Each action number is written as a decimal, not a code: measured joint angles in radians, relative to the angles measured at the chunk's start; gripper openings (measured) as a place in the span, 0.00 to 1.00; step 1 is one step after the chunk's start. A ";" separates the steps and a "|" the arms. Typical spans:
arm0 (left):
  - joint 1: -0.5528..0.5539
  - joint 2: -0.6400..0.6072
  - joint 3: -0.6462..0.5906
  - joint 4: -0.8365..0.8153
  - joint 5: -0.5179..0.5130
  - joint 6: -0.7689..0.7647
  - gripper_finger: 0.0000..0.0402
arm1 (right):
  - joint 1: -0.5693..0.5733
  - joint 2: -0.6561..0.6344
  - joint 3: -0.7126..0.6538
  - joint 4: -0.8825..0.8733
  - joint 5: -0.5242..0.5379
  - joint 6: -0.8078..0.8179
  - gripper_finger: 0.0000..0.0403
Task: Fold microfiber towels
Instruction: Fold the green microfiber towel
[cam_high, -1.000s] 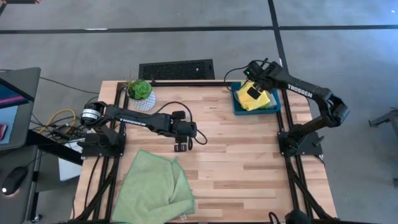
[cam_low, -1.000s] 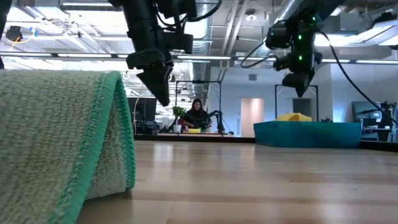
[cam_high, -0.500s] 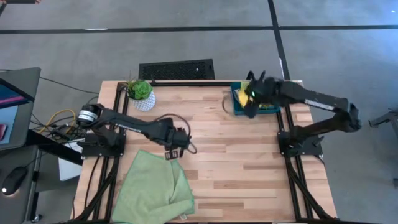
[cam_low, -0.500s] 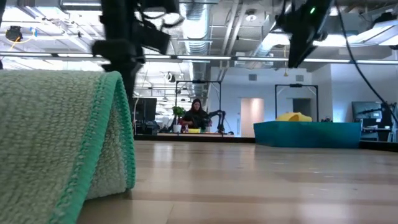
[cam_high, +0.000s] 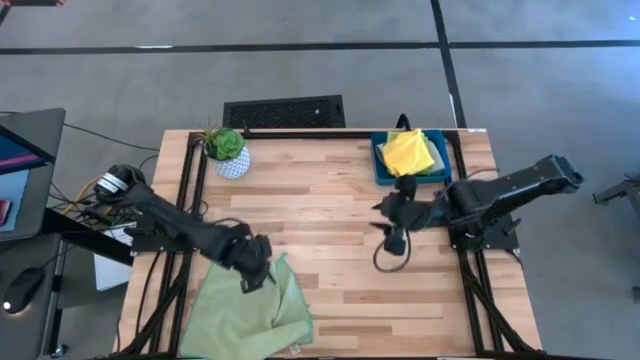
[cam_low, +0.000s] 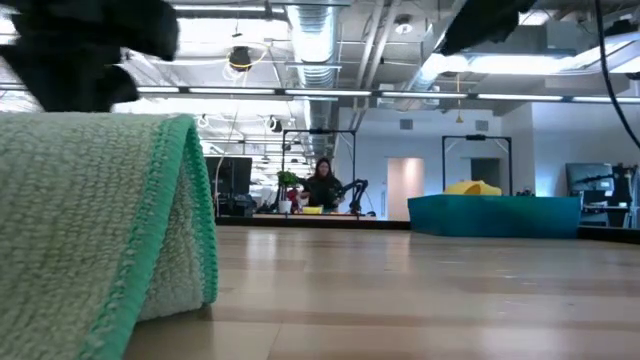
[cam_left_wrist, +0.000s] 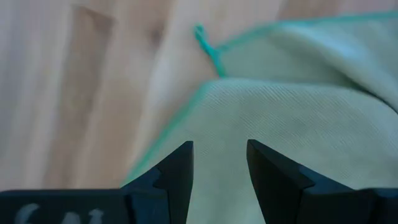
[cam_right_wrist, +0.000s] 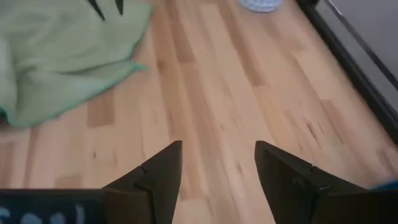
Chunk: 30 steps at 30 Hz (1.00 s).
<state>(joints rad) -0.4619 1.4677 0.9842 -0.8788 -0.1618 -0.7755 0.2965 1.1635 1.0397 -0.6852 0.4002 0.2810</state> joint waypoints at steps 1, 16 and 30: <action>-0.024 0.001 -0.010 0.014 0.000 -0.020 0.35 | 0.024 0.013 -0.001 0.015 0.016 0.000 0.56; -0.210 0.052 -0.041 0.097 -0.029 -0.262 0.35 | 0.071 0.187 0.001 0.228 0.125 -0.085 0.56; -0.161 0.091 -0.105 0.228 -0.108 -0.179 0.35 | 0.068 0.183 0.001 0.199 0.121 -0.079 0.56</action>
<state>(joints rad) -0.6228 1.5585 0.8791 -0.6503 -0.2700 -0.9549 0.3641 1.3460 1.0409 -0.4862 0.5209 0.2020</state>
